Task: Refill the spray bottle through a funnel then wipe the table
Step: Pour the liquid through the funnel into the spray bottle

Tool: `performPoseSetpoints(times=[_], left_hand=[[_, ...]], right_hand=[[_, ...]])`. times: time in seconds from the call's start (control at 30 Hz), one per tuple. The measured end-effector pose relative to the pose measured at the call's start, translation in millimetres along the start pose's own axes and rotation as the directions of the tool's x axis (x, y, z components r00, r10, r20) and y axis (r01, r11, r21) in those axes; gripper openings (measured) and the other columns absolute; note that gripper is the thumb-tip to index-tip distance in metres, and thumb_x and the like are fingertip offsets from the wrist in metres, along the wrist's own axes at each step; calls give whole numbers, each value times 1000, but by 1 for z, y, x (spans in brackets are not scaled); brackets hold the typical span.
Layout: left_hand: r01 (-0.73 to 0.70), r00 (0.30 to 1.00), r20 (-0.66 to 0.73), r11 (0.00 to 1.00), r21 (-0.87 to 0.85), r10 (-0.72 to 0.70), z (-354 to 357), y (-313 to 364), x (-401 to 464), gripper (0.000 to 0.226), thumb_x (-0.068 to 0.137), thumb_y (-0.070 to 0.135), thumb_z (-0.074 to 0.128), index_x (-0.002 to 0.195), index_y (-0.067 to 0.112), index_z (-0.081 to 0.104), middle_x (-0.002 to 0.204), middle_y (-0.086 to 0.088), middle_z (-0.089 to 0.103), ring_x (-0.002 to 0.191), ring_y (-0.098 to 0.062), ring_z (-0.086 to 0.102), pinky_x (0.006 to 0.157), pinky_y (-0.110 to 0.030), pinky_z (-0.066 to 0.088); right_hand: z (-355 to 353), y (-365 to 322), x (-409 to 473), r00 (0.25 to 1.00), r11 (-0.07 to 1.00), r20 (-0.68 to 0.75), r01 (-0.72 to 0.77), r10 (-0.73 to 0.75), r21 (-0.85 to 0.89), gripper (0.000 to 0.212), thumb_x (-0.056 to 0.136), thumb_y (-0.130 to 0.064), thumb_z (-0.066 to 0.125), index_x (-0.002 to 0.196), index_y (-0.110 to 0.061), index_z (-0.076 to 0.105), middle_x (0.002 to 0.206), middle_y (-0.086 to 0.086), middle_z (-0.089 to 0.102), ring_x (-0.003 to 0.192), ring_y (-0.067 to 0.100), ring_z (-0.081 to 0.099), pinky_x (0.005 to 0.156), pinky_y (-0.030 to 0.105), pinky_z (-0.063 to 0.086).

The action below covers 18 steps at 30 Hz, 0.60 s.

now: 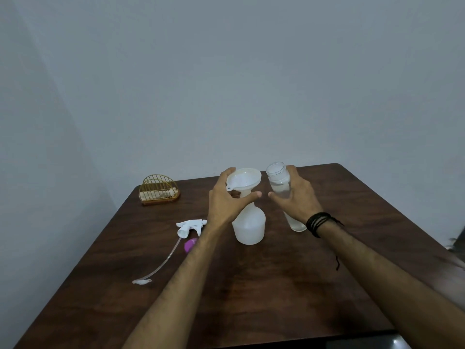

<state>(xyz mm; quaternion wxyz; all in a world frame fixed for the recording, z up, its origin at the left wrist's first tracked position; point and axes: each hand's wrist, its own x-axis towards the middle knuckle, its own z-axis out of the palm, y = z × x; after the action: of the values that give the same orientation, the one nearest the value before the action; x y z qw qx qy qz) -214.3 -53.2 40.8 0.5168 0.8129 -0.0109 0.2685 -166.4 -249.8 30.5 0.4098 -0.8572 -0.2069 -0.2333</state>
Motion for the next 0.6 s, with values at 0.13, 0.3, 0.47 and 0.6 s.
performPoseSetpoints(times=[0.13, 0.3, 0.47, 0.6], left_hand=[[46, 998, -32, 999, 4, -46, 3, 7, 2, 91, 62, 59, 86, 139, 24, 52, 130, 6, 60, 113, -12, 58, 83, -15, 48], [63, 997, -32, 998, 6, -63, 3, 9, 5, 89, 65, 56, 86, 139, 23, 51, 131, 5, 59, 113, -12, 56, 87, -22, 51], [71, 997, -14, 997, 19, -71, 3, 6, 7, 95, 64, 57, 86, 144, 23, 47, 137, 2, 55, 120, -16, 53, 96, -31, 52], [86, 996, -14, 996, 27, -86, 3, 3, 9, 94, 63, 58, 86, 140, 21, 49, 132, 4, 58, 118, -16, 55, 92, -29, 54]], right_hand=[[-5, -6, 5, 1000, 999, 28, 16, -14, -48, 48, 79, -29, 76, 114, -21, 44, 91, -4, 63, 79, 18, 61, 67, 32, 48], [-10, -14, 18, 997, 987, 56, 67, -60, -144, 45, 79, -29, 70, 114, -23, 43, 92, -4, 62, 78, 21, 61, 66, 36, 52], [-17, -19, 30, 991, 944, 102, 119, -91, -307, 43, 81, -25, 64, 118, -23, 44, 94, 1, 59, 79, 26, 59, 66, 38, 51], [-22, -21, 38, 983, 914, 144, 163, -117, -372, 41, 83, -23, 62, 120, -22, 44, 95, 3, 57, 78, 27, 58, 67, 38, 49]])
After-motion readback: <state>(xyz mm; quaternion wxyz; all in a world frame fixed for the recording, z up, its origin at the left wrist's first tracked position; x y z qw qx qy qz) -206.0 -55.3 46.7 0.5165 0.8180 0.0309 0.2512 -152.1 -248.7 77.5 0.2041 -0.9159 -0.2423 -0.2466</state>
